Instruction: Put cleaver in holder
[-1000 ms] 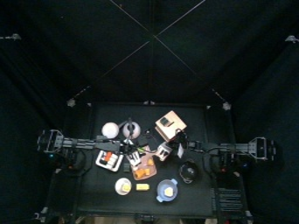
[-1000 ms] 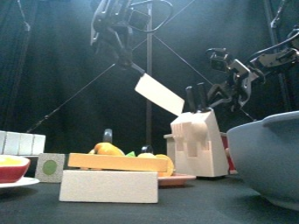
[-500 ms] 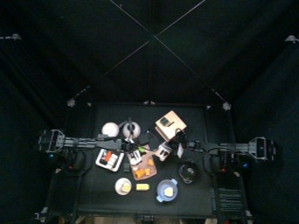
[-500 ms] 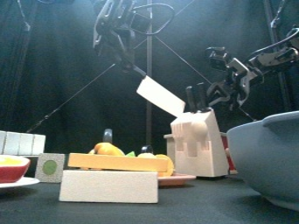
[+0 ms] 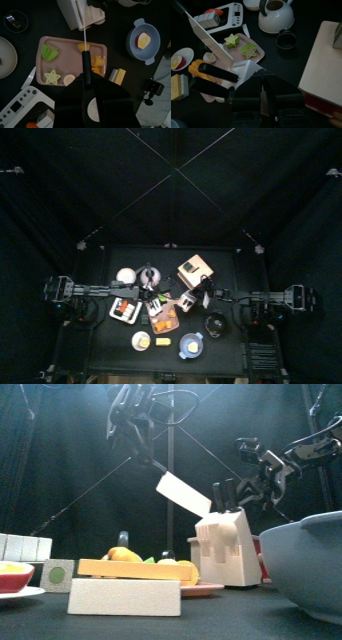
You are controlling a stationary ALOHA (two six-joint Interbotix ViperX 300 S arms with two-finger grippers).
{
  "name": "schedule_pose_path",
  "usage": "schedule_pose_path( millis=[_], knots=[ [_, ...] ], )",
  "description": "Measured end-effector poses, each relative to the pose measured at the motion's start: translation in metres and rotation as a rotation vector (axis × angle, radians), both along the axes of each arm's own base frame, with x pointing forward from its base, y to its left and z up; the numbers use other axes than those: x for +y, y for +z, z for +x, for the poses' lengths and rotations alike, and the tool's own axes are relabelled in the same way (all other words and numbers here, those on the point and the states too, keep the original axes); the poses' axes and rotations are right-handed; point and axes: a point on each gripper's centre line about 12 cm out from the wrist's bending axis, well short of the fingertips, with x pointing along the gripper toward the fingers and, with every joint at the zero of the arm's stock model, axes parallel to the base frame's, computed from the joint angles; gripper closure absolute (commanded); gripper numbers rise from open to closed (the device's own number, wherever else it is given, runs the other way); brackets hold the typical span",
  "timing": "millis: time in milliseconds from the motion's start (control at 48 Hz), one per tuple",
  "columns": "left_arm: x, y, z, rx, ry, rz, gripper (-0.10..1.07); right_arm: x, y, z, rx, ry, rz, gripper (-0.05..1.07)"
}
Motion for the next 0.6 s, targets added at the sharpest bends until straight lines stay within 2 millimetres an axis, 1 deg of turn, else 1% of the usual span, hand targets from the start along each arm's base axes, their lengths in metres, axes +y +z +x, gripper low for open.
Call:
schedule_pose_path(
  millis=[188,604],
  knots=[
    [0.0,0.0023,-0.0011,-0.006,0.0,0.0,0.59,0.0003,0.0005,0.0005,-0.001,0.002,0.0,0.64],
    [-0.0006,-0.0061,-0.0013,0.017,0.003,-0.013,0.59,0.0021,-0.0013,0.0008,0.005,0.009,-0.001,0.64]
  ],
)
